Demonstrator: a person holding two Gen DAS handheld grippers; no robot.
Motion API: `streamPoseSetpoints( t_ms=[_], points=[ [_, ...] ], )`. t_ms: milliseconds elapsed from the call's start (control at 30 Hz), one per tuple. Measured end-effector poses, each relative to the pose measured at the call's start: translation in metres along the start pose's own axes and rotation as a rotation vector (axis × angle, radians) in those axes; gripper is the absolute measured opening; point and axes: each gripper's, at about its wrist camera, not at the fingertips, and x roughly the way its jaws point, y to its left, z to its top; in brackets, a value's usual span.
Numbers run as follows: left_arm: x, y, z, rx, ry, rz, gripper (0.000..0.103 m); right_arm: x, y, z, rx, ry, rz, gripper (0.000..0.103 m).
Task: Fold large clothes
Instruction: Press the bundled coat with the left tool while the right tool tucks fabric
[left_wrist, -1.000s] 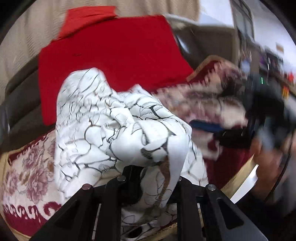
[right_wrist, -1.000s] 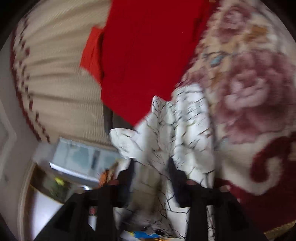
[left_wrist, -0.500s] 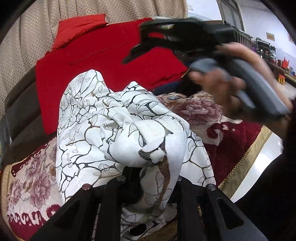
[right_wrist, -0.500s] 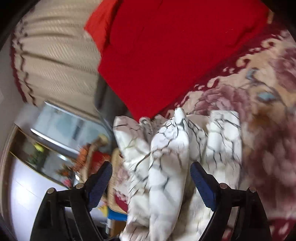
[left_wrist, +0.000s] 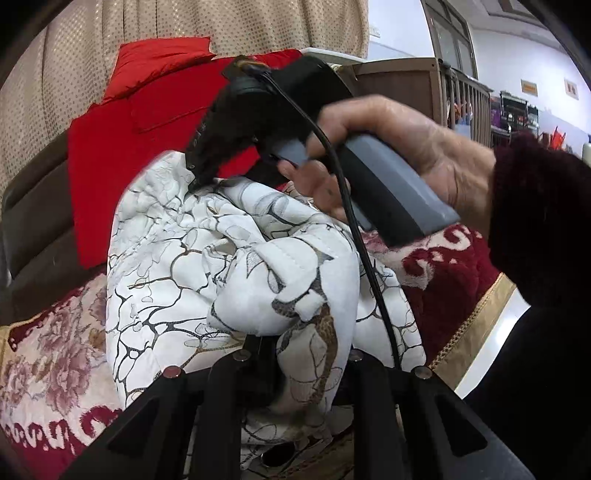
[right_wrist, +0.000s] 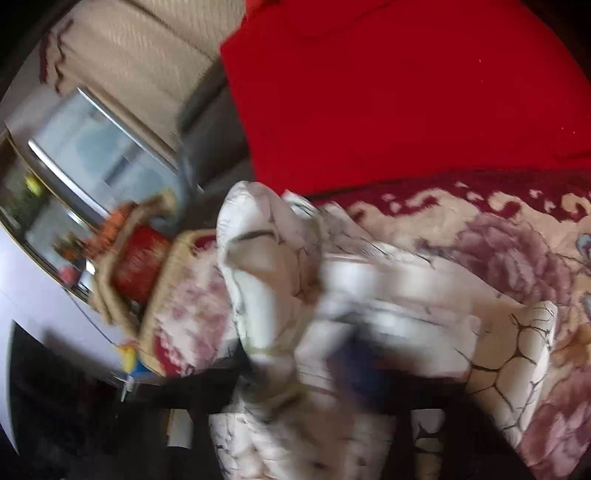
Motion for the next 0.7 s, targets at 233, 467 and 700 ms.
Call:
streamPoseSetpoints(
  t_ms=[233,467,700],
  points=[
    [-0.001,-0.015,0.021,0.048,-0.015,-0.057,0.018,-0.057,-0.007,-0.001,-0.015,-0.137,-0.034,0.01],
    [0.027,-0.044,0.017,0.109,0.016,-0.095,0.018,-0.054,-0.072,-0.01,0.112,-0.064,-0.103,0.01],
    [0.022,-0.05,0.002,0.201,0.017,-0.078,0.02,-0.034,-0.111,-0.027,0.209,-0.008,-0.049,0.01]
  ],
)
